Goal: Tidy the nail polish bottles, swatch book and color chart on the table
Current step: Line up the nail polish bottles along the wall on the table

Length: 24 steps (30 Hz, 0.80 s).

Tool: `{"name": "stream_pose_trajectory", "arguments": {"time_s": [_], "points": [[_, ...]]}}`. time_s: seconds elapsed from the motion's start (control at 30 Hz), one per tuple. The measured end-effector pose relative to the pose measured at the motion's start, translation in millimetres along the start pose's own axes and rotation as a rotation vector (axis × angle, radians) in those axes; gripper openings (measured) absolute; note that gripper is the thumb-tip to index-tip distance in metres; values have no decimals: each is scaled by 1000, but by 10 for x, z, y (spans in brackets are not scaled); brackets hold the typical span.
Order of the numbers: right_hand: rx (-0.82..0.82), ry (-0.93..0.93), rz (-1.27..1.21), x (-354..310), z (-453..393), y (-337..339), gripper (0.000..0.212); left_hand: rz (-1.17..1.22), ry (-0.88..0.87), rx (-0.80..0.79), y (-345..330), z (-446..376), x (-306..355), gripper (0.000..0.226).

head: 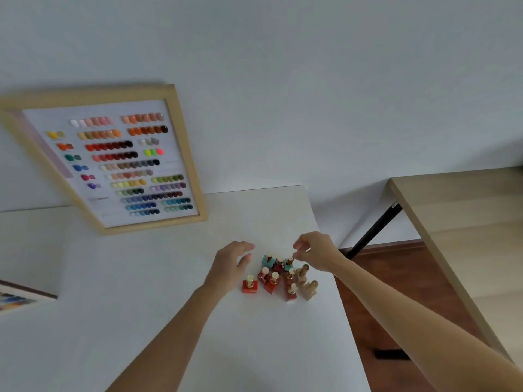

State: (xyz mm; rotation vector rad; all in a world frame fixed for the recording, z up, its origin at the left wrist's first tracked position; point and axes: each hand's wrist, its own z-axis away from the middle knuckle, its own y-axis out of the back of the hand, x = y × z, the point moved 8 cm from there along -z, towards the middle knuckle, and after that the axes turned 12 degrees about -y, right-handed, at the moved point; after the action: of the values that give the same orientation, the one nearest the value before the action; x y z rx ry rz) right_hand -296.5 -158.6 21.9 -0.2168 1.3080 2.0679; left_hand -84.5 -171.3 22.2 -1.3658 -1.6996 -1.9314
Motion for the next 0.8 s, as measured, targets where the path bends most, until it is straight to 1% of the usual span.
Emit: {"name": "stream_pose_trajectory", "arguments": {"time_s": [0.1,0.17,0.27,0.37,0.47,0.67,0.8], "points": [[-90,-49,-15,54,-88,-138,27,-18,40,-88,-247,-189,46,25],[-117,-48,19,46,-128,-215,30,-20,74,-146,-373,-279,43,29],[-106,-11,60,27,-181,-266,26,-73,101,-230,-511,-372,-10,34],[-107,13,76,37,-231,-303,21,-128,78,-266,-567,-441,-42,27],[-69,45,97,45,-304,-260,17,-133,55,-266,-594,-503,-68,22],[78,83,123,108,-541,0,19,-88,27,-164,-523,-804,-60,21],[130,90,108,117,-705,131,20,-62,-9,-165,-614,-1022,3,20]]}}
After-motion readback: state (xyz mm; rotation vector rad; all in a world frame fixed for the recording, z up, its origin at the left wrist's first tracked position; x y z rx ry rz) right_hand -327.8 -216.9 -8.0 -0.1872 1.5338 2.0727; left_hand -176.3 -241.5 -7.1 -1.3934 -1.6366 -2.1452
